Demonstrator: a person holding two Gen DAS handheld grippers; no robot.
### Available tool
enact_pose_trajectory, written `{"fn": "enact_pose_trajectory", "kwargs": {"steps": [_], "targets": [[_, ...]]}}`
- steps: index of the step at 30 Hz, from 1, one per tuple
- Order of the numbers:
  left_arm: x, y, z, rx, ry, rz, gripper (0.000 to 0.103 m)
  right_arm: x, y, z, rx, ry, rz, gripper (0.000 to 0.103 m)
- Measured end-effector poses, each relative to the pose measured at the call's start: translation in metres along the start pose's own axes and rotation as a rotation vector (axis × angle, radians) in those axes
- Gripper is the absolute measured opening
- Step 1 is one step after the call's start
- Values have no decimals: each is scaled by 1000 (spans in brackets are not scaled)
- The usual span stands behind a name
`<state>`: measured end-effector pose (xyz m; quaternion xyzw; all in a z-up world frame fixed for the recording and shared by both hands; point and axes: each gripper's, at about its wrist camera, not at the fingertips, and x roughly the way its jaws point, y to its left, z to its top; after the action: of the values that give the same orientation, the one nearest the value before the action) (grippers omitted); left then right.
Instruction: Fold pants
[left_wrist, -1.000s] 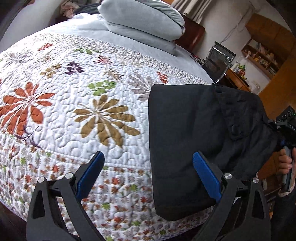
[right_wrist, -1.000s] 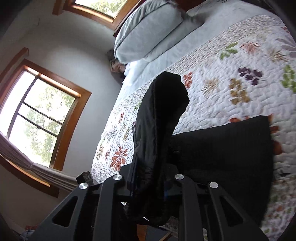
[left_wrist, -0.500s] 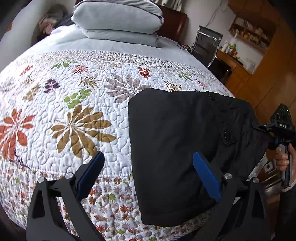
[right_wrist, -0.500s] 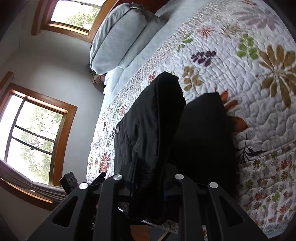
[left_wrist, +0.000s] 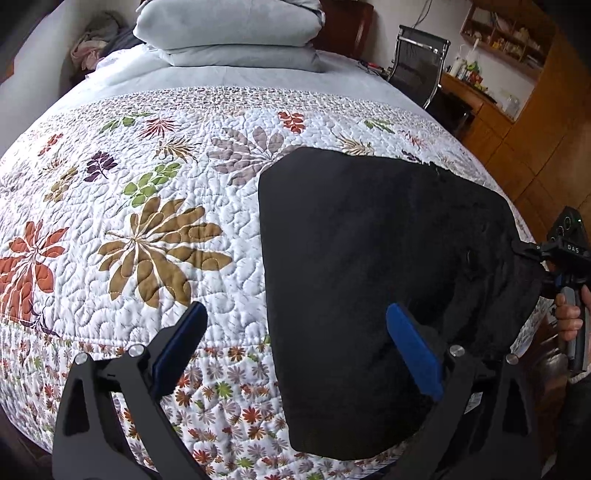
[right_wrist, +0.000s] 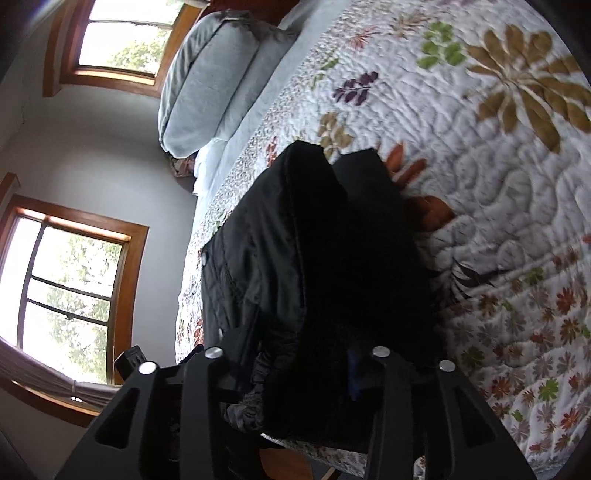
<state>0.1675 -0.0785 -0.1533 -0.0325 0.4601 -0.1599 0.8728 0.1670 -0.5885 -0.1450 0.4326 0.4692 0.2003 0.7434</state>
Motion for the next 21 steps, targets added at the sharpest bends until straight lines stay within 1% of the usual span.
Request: {"fn": "enact_pose_trajectory", "kwargs": {"steps": [3, 4, 6, 7, 8, 9, 10, 12, 14, 15, 17, 20, 21], "targets": [[1, 0, -1, 9, 2, 6, 97, -11, -1, -5, -8, -23, -17, 43], [0, 1, -1, 10, 4, 13, 97, -16, 0, -5, -19, -35, -38, 43], [-1, 2, -1, 6, 2, 21, 97, -32, 11, -8, -79, -94, -123, 43], [-2, 2, -1, 3, -2, 27, 97, -43, 20, -10, -116, -132, -140, 43], [-3, 3, -1, 0, -5, 32, 97, -49, 25, -11, -136, -153, -131, 43], [-3, 3, -1, 0, -7, 36, 97, -55, 31, -14, -161, -173, -94, 43], [-3, 2, -1, 1, -8, 40, 97, -60, 40, -17, -189, -178, -18, 43], [-3, -1, 0, 5, -11, 41, 97, -59, 52, -21, -219, -153, 69, 43], [-3, -3, 0, 10, -11, 44, 97, -53, 61, -26, -246, -130, 107, 43], [-3, -5, -1, 14, -9, 45, 97, -49, 63, -27, -251, -118, 106, 43], [-2, -7, -1, 21, -4, 46, 97, -39, 61, -30, -250, -94, 72, 43], [0, -7, -3, 27, 1, 46, 98, -25, 46, -33, -204, -49, 12, 43], [1, -7, -4, 27, 5, 45, 99, -22, 40, -34, -189, -42, -8, 40]]}}
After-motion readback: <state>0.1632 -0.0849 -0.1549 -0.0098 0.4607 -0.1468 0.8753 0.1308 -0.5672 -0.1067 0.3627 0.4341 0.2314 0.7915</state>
